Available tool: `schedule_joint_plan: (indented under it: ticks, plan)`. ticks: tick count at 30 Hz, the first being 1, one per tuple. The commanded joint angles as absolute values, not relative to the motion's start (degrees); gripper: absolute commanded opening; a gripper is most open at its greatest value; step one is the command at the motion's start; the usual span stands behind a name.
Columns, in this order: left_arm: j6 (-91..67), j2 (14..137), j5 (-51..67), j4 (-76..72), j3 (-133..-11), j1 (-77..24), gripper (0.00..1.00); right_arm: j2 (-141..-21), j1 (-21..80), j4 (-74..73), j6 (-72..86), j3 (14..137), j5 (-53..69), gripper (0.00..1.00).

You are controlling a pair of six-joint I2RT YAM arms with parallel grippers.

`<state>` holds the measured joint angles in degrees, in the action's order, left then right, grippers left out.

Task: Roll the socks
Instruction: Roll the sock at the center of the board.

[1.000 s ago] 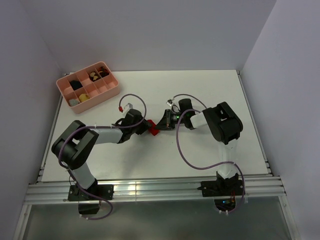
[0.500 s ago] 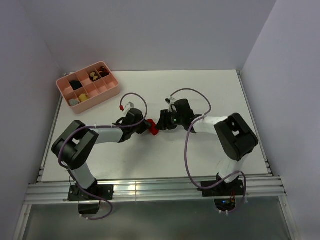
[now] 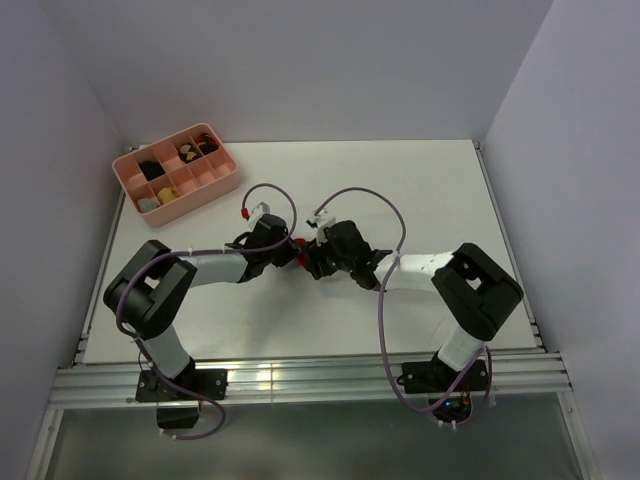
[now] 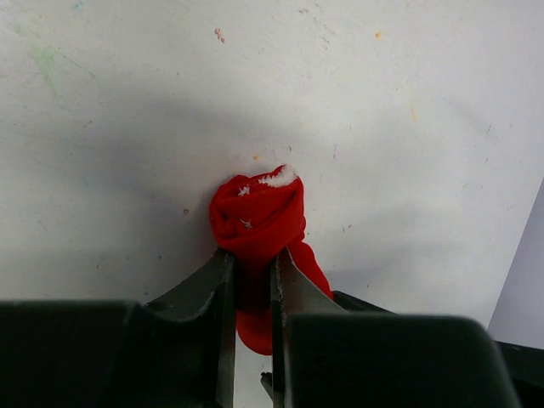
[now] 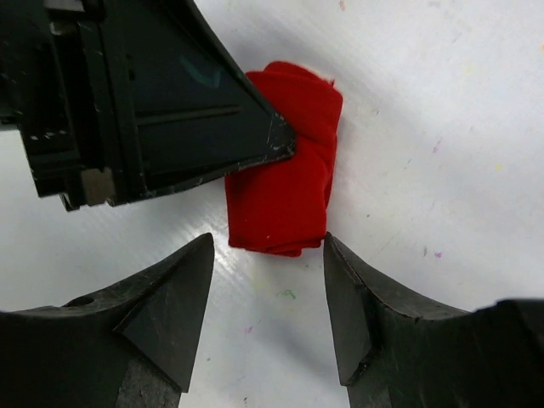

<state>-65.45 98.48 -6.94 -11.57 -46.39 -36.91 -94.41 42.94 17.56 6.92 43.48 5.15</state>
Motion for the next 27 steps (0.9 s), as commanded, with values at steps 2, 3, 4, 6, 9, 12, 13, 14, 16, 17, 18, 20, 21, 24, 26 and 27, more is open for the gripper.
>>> schedule_joint_plan:
  ticks: [2, 3, 4, 6, 9, 12, 13, 14, 16, 17, 18, 20, 21, 24, 26, 27]
  plan:
    - [-63.4, 98.4, -8.0, -7.0, -47.3, -37.0, 0.07, -93.0, 45.2, 22.6, 1.4, 43.4, -3.1, 0.62]
    - [-63.4, 98.4, -8.0, -6.9, -47.3, -37.0, 0.07, -93.0, 46.0, 22.8, 1.1, 43.3, -3.9, 0.62]
    - [-63.5, 98.4, -7.9, -6.9, -47.4, -37.0, 0.07, -93.0, 46.4, 22.9, 0.6, 43.3, -4.3, 0.62]
    - [-63.5, 98.4, -7.8, -6.9, -47.4, -36.9, 0.07, -93.3, 47.2, 22.9, 0.6, 43.6, -4.9, 0.62]
    - [-63.5, 98.4, -7.4, -6.8, -47.8, -36.9, 0.07, -94.5, 47.7, 23.0, -1.6, 44.0, -5.0, 0.62]
    - [-63.4, 98.4, -7.3, -6.6, -48.0, -36.9, 0.07, -96.1, 48.3, 22.9, -1.8, 44.9, -5.1, 0.62]
    - [-63.4, 98.4, -7.3, -6.6, -48.0, -37.0, 0.07, -96.8, 48.6, 22.2, -1.9, 45.3, -5.3, 0.62]
    - [-63.4, 98.4, -7.3, -6.7, -48.0, -36.9, 0.07, -97.4, 48.8, 21.9, -1.9, 45.8, -5.4, 0.62]
    - [-63.4, 98.3, -7.1, -6.8, -47.9, -37.0, 0.07, -98.9, 49.0, 21.4, -2.0, 46.1, -6.1, 0.62]
    - [-63.4, 98.3, -6.9, -6.8, -47.9, -37.0, 0.07, -99.1, 49.0, 21.5, -1.8, 46.1, -6.3, 0.62]
    - [-63.5, 98.3, -6.7, -6.8, -47.9, -37.0, 0.07, -99.7, 49.2, 21.7, -1.7, 45.9, -6.6, 0.62]
    - [-63.4, 98.5, -6.4, -7.2, -48.0, -37.0, 0.07, -100.3, 49.1, 22.1, -1.0, 45.7, -7.3, 0.57]
    - [-63.4, 98.6, -6.2, -7.3, -48.0, -36.9, 0.07, -100.4, 49.1, 22.0, -0.9, 45.7, -7.4, 0.52]
    - [-63.3, 98.6, -6.0, -7.4, -47.9, -36.9, 0.09, -100.6, 49.0, 21.6, -0.4, 45.9, -7.1, 0.22]
    - [-63.3, 98.0, -6.3, -7.6, -47.6, -37.0, 0.15, -101.1, 48.5, 20.7, -0.1, 46.3, -5.8, 0.05]
    - [-63.2, 97.7, -6.6, -7.6, -47.4, -37.0, 0.18, -101.2, 48.2, 20.4, 1.8, 46.4, -4.8, 0.00]
